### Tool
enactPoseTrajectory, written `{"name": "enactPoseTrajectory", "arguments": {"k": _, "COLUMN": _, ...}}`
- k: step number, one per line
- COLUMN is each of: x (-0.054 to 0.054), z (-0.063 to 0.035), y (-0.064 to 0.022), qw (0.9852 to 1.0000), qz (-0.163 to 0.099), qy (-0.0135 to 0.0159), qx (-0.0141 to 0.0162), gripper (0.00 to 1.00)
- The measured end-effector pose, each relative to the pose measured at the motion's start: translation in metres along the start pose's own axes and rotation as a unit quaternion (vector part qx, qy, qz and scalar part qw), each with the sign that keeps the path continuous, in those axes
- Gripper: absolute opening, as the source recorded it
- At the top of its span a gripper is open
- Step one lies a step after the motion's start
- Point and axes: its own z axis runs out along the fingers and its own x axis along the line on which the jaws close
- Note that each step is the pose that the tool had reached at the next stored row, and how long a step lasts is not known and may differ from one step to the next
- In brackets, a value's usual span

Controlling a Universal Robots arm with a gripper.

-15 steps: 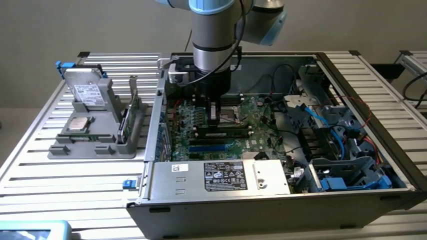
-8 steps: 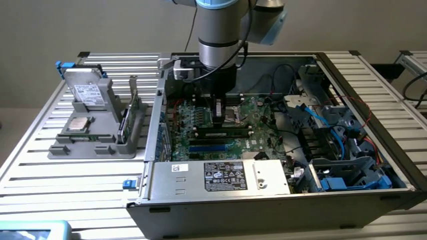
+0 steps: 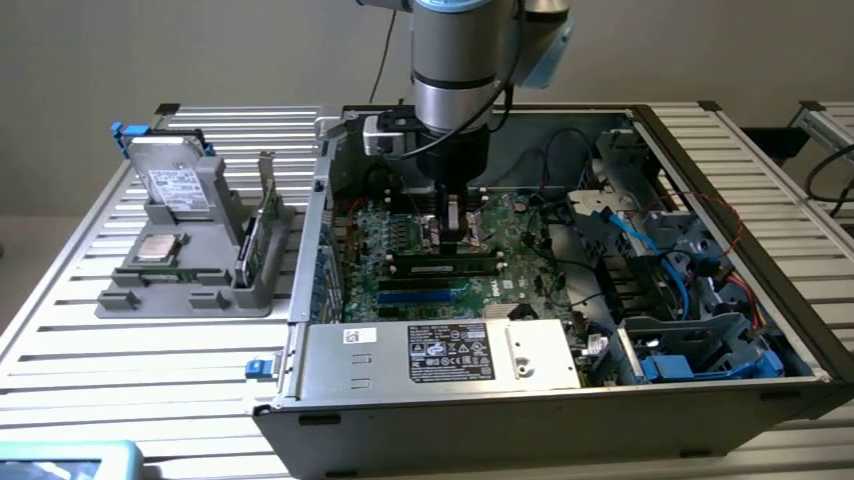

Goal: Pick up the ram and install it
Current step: 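Press down the ram until it locks into place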

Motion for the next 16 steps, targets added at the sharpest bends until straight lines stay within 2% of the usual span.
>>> {"name": "enactPoseTrajectory", "arguments": {"k": 11, "x": 0.0, "z": 0.0, "y": -0.0001, "qw": 1.0, "qz": 0.002, "qy": 0.0, "qx": -0.0002, "gripper": 0.11}}
{"name": "enactPoseTrajectory", "arguments": {"k": 16, "x": 0.0, "z": -0.0001, "y": -0.0001, "qw": 0.9994, "qz": 0.034, "qy": 0.0012, "qx": -0.0031, "gripper": 0.11}}
